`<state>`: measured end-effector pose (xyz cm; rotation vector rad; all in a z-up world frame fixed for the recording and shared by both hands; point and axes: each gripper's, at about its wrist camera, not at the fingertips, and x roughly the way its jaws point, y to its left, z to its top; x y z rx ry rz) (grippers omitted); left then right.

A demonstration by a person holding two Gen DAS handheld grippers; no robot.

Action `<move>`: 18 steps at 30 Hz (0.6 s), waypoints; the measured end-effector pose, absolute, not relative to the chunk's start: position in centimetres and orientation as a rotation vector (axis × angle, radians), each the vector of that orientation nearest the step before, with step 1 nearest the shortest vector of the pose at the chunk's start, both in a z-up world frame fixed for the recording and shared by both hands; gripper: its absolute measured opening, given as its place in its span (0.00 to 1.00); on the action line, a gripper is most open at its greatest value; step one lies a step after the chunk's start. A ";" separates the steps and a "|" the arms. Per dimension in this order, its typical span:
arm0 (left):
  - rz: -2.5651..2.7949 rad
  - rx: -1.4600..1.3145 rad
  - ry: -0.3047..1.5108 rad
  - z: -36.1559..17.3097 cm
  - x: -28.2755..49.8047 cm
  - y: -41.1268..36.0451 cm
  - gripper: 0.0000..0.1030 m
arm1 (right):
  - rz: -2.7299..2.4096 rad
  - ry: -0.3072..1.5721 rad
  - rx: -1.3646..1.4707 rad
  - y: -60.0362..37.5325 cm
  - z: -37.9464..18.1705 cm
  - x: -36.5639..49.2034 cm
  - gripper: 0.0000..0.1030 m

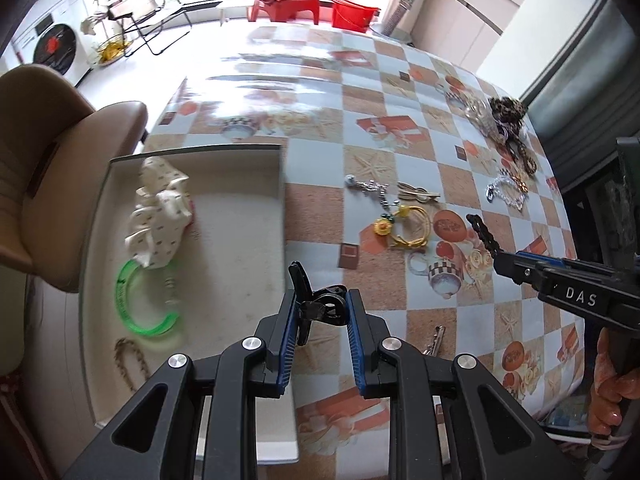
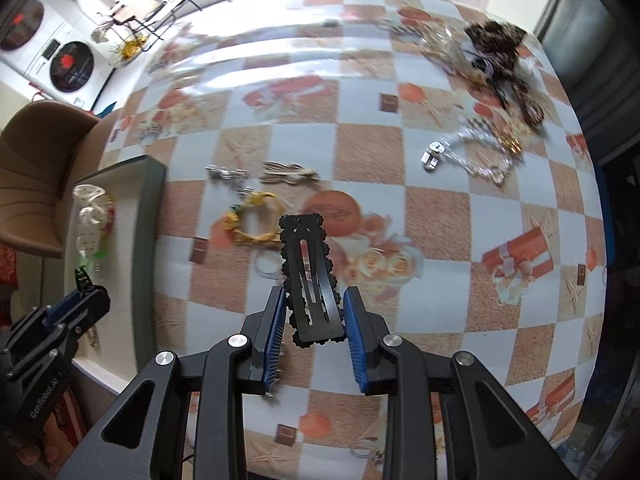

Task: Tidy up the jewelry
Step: 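Carry both black clips into the white tray and open both tools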

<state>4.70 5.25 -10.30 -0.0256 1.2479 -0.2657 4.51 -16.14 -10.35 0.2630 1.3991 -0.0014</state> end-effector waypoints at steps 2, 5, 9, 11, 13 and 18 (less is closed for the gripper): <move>-0.253 -0.037 1.242 -10.1 4.4 6.2 0.26 | 0.020 1.392 0.256 -15.1 -9.8 4.8 0.31; -0.227 -0.055 1.234 -9.8 3.8 7.9 0.26 | 0.058 1.378 0.241 -13.2 -8.8 5.4 0.31; -0.188 -0.080 1.230 -9.8 3.2 10.3 0.26 | 0.122 1.356 0.203 -10.0 -7.7 6.3 0.31; -0.163 -0.094 1.233 -10.0 2.9 11.6 0.26 | 0.158 1.350 0.188 -8.3 -7.4 6.9 0.31; -0.140 -0.107 1.237 -10.3 2.6 12.9 0.26 | 0.186 1.346 0.171 -6.9 -7.2 7.4 0.31; -0.093 -0.138 1.251 -11.1 1.8 15.3 0.26 | 0.255 1.336 0.125 -3.0 -7.2 9.0 0.31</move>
